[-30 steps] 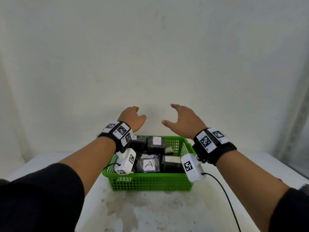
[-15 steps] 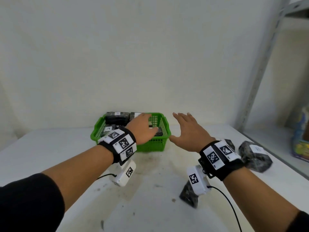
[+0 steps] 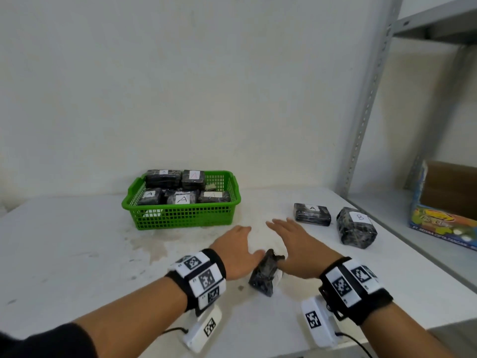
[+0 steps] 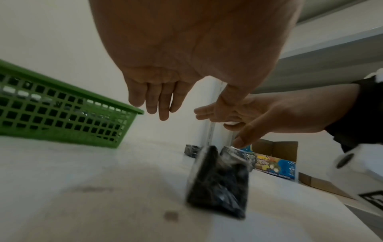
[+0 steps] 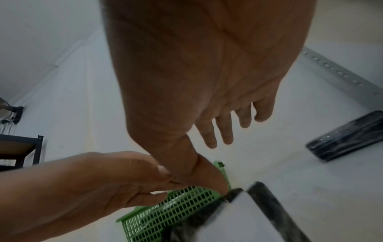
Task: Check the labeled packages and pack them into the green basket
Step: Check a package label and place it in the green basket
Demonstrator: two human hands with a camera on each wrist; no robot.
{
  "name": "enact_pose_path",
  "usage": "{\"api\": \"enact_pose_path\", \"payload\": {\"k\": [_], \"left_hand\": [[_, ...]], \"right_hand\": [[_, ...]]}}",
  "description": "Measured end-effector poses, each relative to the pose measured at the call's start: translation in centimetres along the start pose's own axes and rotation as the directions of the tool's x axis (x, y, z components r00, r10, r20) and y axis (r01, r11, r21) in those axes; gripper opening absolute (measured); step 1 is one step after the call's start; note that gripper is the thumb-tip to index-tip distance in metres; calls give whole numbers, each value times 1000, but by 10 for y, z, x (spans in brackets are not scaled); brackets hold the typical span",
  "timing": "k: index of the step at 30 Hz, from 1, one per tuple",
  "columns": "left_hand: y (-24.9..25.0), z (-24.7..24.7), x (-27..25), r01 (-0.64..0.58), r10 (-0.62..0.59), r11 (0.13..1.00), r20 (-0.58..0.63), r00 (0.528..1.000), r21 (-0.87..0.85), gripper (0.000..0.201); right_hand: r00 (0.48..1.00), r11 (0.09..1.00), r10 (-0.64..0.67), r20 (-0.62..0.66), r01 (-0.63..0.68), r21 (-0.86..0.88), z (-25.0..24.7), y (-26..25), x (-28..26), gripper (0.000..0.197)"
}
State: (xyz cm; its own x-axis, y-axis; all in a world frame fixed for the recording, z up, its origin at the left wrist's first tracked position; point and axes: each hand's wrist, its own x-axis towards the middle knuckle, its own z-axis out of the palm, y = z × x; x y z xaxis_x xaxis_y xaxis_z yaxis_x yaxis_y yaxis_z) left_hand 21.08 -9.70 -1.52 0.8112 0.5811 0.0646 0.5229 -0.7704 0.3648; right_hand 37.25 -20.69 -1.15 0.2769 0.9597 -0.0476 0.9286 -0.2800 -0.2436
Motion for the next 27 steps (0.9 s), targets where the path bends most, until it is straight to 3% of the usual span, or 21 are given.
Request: {"api": "enact_pose_path", "payload": {"k": [4,10,12,15,17,19,21,23,27], "left_hand": [[9,20,-5,50,-48,999,122,991,-15,82],[18,35,-2,60,-53,998,170,984,-35,39],[11,27,4,103,-81,985,150,985,-142,31],[-10,14,14,148,-128,912,76,989,-382,39],[-25,6,21,160,-177,757,36,983,-634,37],[-39,-5,26,142,-229,579,7,973,-803,28],[-52,-16,30,107,-264,470,-24,964,-876,23],[-63,-25,32,63,-284,398,-58,957,-915,26],[-85,-36,36,-10,-308,346,-124,943,-938,32]], "right_hand": [[992,1000,-10,127,9,6,11,8,-7,87],[999,993,-14,53,8,119,13,16,2,51],[999,973,-9,40,-1,232,11,18,8,42],[998,908,17,-59,10,418,8,17,20,35],[993,815,56,-109,17,579,11,11,32,31],[990,628,98,-98,14,778,14,0,47,35],[988,436,119,-98,37,899,17,-14,62,40],[984,340,123,-130,81,937,17,-28,78,42],[985,265,61,-163,141,954,20,-54,107,44]]}}
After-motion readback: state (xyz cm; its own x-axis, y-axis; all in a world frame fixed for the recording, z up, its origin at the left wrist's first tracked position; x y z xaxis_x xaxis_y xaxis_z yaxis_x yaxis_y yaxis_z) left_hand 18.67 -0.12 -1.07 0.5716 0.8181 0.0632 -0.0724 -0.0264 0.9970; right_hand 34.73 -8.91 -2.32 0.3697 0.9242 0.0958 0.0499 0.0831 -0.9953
